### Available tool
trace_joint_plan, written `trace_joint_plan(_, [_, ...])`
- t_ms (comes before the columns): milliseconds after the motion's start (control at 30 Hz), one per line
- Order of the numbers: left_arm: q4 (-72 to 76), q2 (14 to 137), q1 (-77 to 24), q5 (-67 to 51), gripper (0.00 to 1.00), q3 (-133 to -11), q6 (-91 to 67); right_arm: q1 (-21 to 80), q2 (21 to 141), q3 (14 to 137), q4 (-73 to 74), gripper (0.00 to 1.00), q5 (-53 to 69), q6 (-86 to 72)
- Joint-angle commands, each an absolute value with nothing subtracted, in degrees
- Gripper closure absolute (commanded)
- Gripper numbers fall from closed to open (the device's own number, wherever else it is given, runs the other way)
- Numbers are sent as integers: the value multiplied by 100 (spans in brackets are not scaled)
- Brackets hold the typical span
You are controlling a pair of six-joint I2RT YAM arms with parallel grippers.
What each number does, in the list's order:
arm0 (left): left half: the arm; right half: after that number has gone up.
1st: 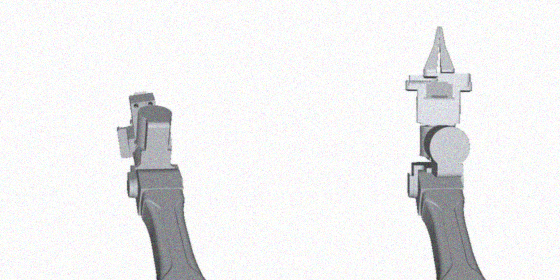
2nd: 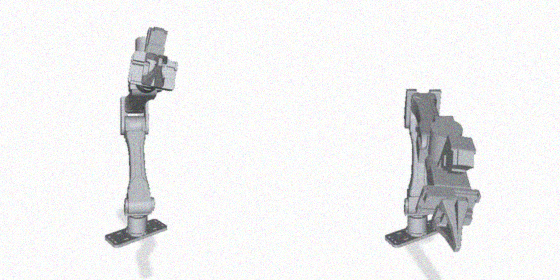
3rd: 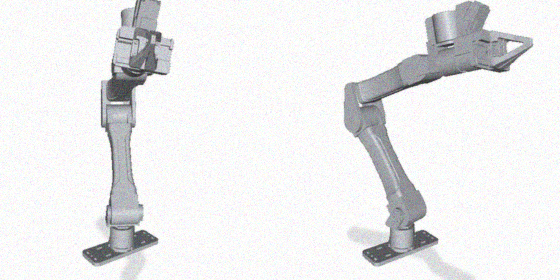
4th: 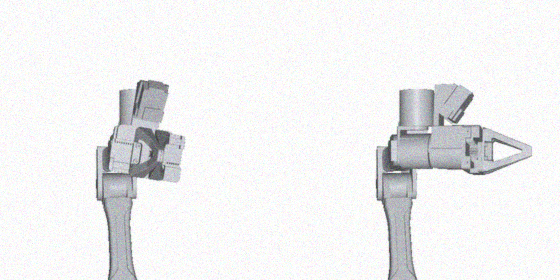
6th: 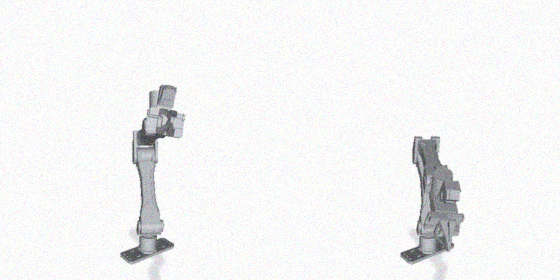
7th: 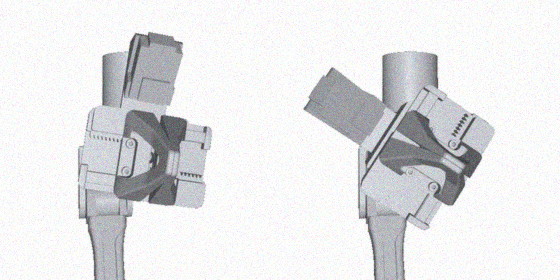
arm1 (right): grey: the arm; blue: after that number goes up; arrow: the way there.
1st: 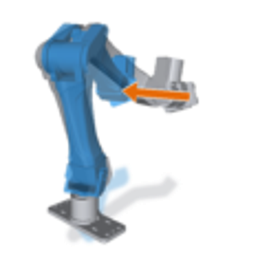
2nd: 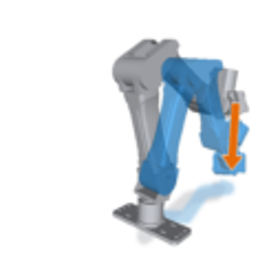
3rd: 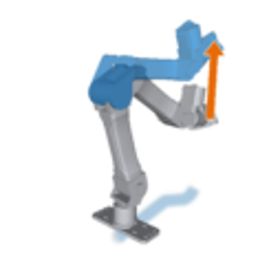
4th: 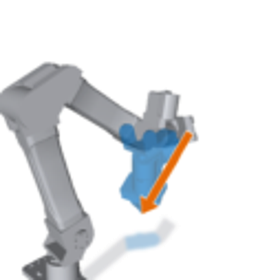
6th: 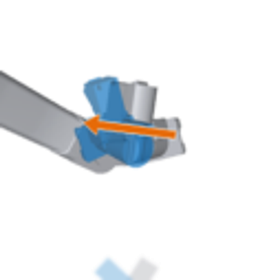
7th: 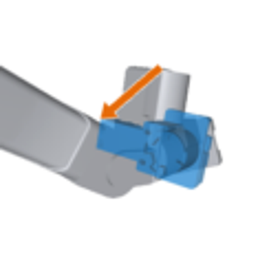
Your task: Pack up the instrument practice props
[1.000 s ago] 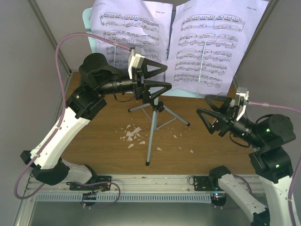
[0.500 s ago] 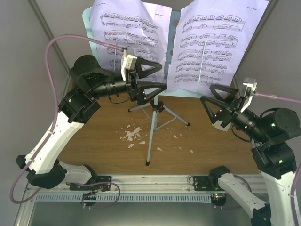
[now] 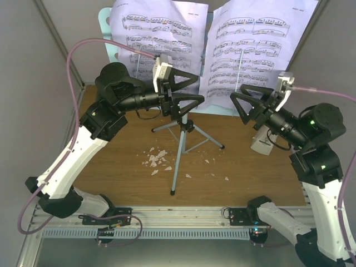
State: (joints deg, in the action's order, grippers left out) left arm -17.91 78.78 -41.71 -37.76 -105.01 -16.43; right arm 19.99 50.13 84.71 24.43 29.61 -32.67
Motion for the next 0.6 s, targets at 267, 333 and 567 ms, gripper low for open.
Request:
trace_joint_plan(267, [-1285, 8332, -4140, -4062, 12, -10819, -1840, 2048, 5344, 8801, 2000, 36, 3032, -3468])
trace_joint_plan(333, [-1308, 8332, -4140, -4020, 14, -10820, -1821, 2051, 5380, 8794, 1950, 38, 3044, -3495])
trace_joint_plan(567, [-1391, 8427, -4148, -3717, 22, -10936, -1770, 2053, 5449, 8709, 1864, 45, 3120, -3507])
